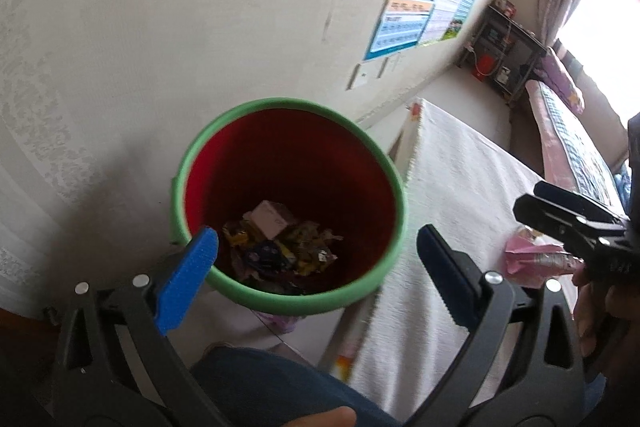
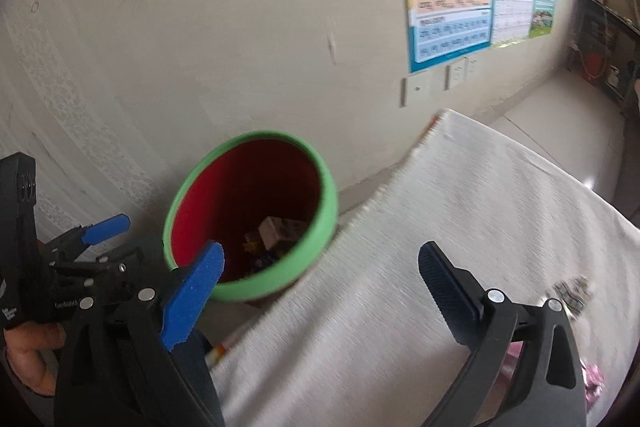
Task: Collect trash
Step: 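Move both open tools back over the remaining wrappers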
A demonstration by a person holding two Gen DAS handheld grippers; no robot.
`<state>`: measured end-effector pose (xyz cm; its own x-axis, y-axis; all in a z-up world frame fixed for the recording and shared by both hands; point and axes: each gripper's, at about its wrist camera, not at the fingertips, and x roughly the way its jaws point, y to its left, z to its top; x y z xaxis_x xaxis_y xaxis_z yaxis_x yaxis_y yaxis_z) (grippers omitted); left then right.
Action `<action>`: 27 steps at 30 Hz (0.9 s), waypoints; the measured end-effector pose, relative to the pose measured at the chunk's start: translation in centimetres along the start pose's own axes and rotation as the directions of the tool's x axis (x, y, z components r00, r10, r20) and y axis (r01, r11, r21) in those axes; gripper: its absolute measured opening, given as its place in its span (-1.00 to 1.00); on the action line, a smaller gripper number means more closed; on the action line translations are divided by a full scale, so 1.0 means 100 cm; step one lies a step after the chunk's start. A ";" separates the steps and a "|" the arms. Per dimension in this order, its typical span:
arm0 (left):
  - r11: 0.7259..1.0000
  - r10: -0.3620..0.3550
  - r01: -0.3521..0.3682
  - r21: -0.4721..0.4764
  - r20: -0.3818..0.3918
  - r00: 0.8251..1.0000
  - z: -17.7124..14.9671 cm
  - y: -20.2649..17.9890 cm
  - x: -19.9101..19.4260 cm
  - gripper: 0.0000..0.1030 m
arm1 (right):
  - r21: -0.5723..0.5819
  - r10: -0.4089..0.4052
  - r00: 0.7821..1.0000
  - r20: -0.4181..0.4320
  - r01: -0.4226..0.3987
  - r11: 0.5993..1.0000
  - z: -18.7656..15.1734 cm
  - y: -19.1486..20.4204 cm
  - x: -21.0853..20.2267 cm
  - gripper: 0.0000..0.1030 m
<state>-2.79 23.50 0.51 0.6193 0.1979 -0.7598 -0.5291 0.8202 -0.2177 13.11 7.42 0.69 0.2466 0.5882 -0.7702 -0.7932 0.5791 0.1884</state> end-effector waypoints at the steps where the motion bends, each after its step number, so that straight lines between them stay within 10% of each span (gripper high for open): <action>1: 1.000 -0.006 0.006 0.010 -0.003 1.000 -0.001 -0.007 0.000 0.89 | 0.009 -0.006 1.000 0.002 0.006 1.000 -0.005 -0.006 -0.006 0.84; 27: 0.904 -0.213 0.257 0.340 -0.162 0.963 -0.052 -0.215 0.029 0.89 | 0.287 -0.284 0.959 -0.004 0.273 0.918 -0.140 -0.178 -0.149 0.84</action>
<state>7.39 3.62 -0.17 0.6157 -0.0711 -0.7847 -0.1216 0.9754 -0.1838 15.75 -19.50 0.32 0.4594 0.3972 -0.7945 -0.5013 0.8543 0.1372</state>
